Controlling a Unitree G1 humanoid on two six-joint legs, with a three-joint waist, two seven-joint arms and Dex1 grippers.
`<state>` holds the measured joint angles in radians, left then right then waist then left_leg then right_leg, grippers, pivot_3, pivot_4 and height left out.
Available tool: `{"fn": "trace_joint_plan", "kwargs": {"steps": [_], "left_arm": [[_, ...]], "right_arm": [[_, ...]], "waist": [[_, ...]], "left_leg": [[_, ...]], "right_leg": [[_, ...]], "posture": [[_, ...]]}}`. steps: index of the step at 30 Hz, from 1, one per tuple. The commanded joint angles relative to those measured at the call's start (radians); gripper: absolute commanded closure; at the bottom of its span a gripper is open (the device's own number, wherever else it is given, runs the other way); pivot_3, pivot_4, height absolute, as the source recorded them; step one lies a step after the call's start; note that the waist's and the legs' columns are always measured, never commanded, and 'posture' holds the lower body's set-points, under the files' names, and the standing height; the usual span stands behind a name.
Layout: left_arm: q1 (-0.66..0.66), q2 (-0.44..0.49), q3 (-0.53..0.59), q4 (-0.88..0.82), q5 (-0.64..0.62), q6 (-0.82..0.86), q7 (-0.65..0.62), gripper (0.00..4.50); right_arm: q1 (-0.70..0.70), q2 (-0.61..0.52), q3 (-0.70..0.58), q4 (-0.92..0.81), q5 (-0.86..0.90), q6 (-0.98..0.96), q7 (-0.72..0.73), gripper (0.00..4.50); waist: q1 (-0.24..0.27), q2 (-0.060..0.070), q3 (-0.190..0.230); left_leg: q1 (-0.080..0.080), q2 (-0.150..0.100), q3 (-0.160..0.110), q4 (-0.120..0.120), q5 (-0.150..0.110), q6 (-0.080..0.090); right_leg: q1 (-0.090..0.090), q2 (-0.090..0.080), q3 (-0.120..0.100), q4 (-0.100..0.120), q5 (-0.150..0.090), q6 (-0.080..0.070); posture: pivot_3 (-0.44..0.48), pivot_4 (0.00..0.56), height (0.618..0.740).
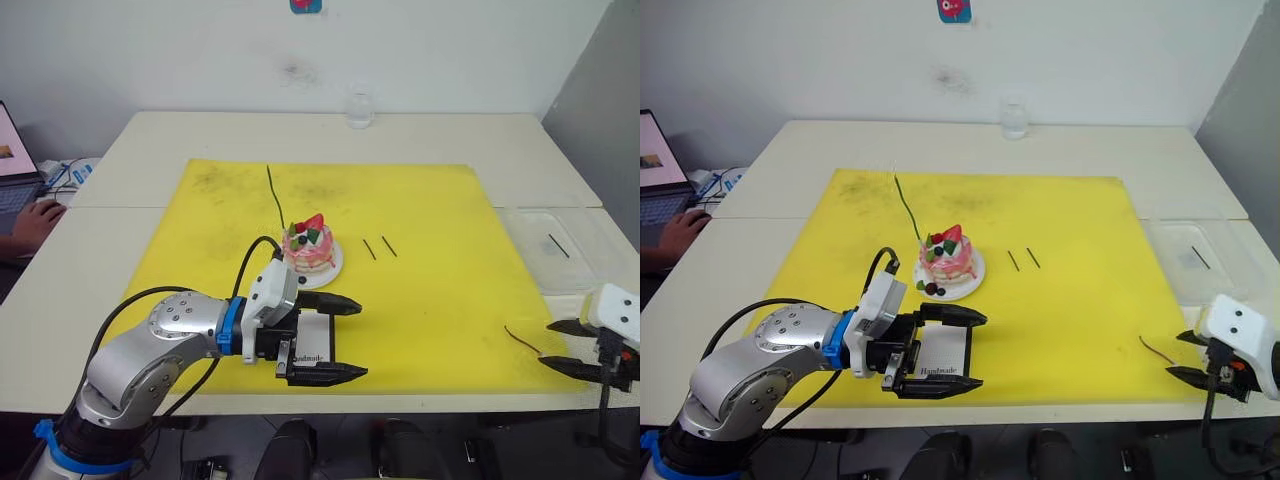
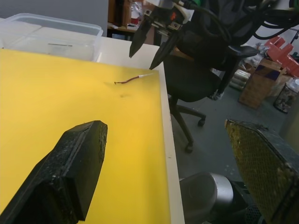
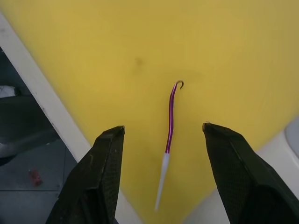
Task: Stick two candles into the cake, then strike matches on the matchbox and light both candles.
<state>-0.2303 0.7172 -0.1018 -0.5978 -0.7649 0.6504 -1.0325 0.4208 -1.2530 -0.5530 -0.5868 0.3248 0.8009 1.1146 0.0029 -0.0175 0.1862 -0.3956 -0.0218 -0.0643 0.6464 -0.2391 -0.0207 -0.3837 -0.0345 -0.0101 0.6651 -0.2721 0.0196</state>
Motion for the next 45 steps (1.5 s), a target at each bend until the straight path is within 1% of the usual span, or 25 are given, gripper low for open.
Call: {"fn": "trace_joint_plan", "kwargs": {"steps": [1, 3, 6, 14, 18, 22, 24, 26, 27, 31, 36, 40, 42, 45], "left_arm": [[-0.007, -0.013, -0.01, -0.025, 0.008, -0.014, 0.013, 0.0], [-0.004, -0.018, -0.019, -0.027, 0.016, -0.018, 0.018, 0.0], [0.01, -0.025, -0.028, -0.031, 0.03, -0.029, 0.027, 0.0], [0.037, -0.04, -0.037, -0.044, 0.051, -0.043, 0.045, 0.0], [0.04, -0.042, -0.039, -0.046, 0.057, -0.047, 0.049, 0.0], [0.04, -0.041, -0.035, -0.046, 0.06, -0.048, 0.048, 0.0], [0.039, -0.042, -0.034, -0.046, 0.061, -0.048, 0.049, 0.0], [0.039, -0.042, -0.034, -0.046, 0.062, -0.048, 0.05, 0.0], [0.038, -0.042, -0.035, -0.046, 0.062, -0.048, 0.05, 0.0], [0.033, -0.044, -0.037, -0.042, 0.063, -0.047, 0.051, 0.0], [0.026, -0.041, -0.032, -0.029, 0.065, -0.049, 0.046, 0.0], [0.025, -0.029, -0.001, -0.011, 0.058, -0.045, 0.045, 0.0], [0.027, -0.019, 0.027, -0.001, 0.048, -0.038, 0.049, 0.0], [0.033, -0.007, 0.076, 0.011, 0.027, -0.022, 0.064, 0.0]], "right_arm": [[-0.081, -0.062, 0.057, -0.056, 0.031, 0.226, -0.062, 1.73], [-0.117, -0.107, 0.114, -0.069, 0.048, 0.291, -0.066, 1.73], [-0.159, -0.131, 0.2, -0.052, 0.047, 0.306, -0.081, 1.73], [-0.323, -0.136, 0.395, 0.028, 0.04, 0.291, -0.113, 1.73], [-0.368, -0.144, 0.454, 0.07, 0.037, 0.276, -0.108, 1.73], [-0.383, -0.149, 0.49, 0.099, 0.031, 0.258, -0.108, 1.73], [-0.385, -0.149, 0.499, 0.105, 0.031, 0.254, -0.111, 2.1], [-0.384, -0.149, 0.503, 0.103, 0.034, 0.255, -0.111, 2.65], [-0.384, -0.148, 0.504, 0.101, 0.036, 0.257, -0.112, 2.97], [-0.388, -0.14, 0.499, 0.098, 0.043, 0.263, -0.115, 4.47], [-0.397, -0.135, 0.446, 0.083, 0.079, 0.294, -0.105, 4.47], [-0.449, -0.13, 0.379, 0.066, 0.138, 0.337, -0.09, 4.47], [-0.508, -0.113, 0.338, 0.046, 0.19, 0.364, -0.087, 4.47], [-0.643, -0.041, 0.312, 0.016, 0.271, 0.405, -0.119, 4.47]], "waist": [[0.001, -0.001, 0.0], [0.002, -0.001, 0.0], [0.003, -0.001, 0.0], [0.001, -0.001, 0.0], [0.001, -0.001, 0.0], [0.0, -0.001, 0.0], [0.0, -0.001, 0.0], [0.001, -0.001, 0.0], [0.001, -0.001, 0.0], [0.001, -0.001, 0.0], [0.001, -0.001, 0.0], [-0.001, -0.001, 0.0], [-0.002, -0.001, 0.0], [-0.005, -0.001, 0.0]], "left_leg": [[0.0, 0.0, -0.001, 0.0, 0.0, 0.0], [0.0, 0.0, -0.001, 0.0, 0.0, 0.0], [-0.002, 0.0, -0.001, 0.0, 0.0, 0.0], [-0.003, 0.0, 0.0, 0.0, 0.0, 0.0], [-0.002, 0.0, -0.001, 0.0, 0.0, 0.0], [-0.002, 0.0, 0.0, 0.0, 0.0, 0.0], [-0.003, 0.0, 0.0, 0.0, 0.0, 0.0], [-0.002, 0.0, 0.0, 0.0, 0.0, 0.0], [-0.002, 0.0, 0.0, 0.0, 0.0, 0.0], [-0.002, 0.0, -0.001, 0.0, 0.0, 0.0], [-0.002, 0.0, -0.001, 0.0, 0.0, 0.0], [-0.002, 0.0, 0.0, 0.0, 0.0, 0.0], [-0.002, 0.0, -0.001, 0.0, 0.0, 0.0], [-0.002, 0.001, -0.001, 0.0, 0.0, 0.0]], "right_leg": [[0.0, 0.0, 0.0, 0.0, 0.0, 0.0], [0.0, 0.0, 0.0, 0.0, 0.0, 0.0], [-0.001, 0.0, -0.001, -0.001, 0.0, 0.0], [-0.002, 0.0, 0.0, -0.001, 0.0, 0.0], [-0.002, 0.0, -0.001, -0.001, 0.0, 0.0], [-0.002, 0.0, -0.001, -0.001, 0.0, 0.0], [-0.002, 0.0, -0.001, -0.001, 0.0, 0.0], [-0.002, 0.0, -0.001, -0.001, 0.0, 0.0], [-0.002, 0.0, -0.001, -0.001, 0.0, 0.0], [-0.002, 0.0, -0.001, -0.001, 0.0, 0.0], [-0.002, 0.0, -0.001, -0.001, 0.0, 0.0], [-0.002, 0.0, -0.001, -0.001, 0.0, 0.0], [-0.002, 0.0, -0.001, 0.0, 0.0, 0.0], [-0.002, 0.001, -0.001, 0.0, 0.0, 0.0]], "posture": [[0.0, 0.15, 0.74], [0.0, 0.15, 0.74], [0.0, 0.15, 0.74], [0.0, 0.15, 0.74], [0.0, 0.15, 0.74], [0.0, 0.15, 0.74], [0.0, 0.15, 0.74], [0.0, 0.15, 0.74], [0.0, 0.15, 0.74], [0.0, 0.15, 0.74], [0.0, 0.15, 0.74], [0.0, 0.15, 0.74], [0.0, 0.15, 0.74], [0.0, 0.15, 0.74]]}}
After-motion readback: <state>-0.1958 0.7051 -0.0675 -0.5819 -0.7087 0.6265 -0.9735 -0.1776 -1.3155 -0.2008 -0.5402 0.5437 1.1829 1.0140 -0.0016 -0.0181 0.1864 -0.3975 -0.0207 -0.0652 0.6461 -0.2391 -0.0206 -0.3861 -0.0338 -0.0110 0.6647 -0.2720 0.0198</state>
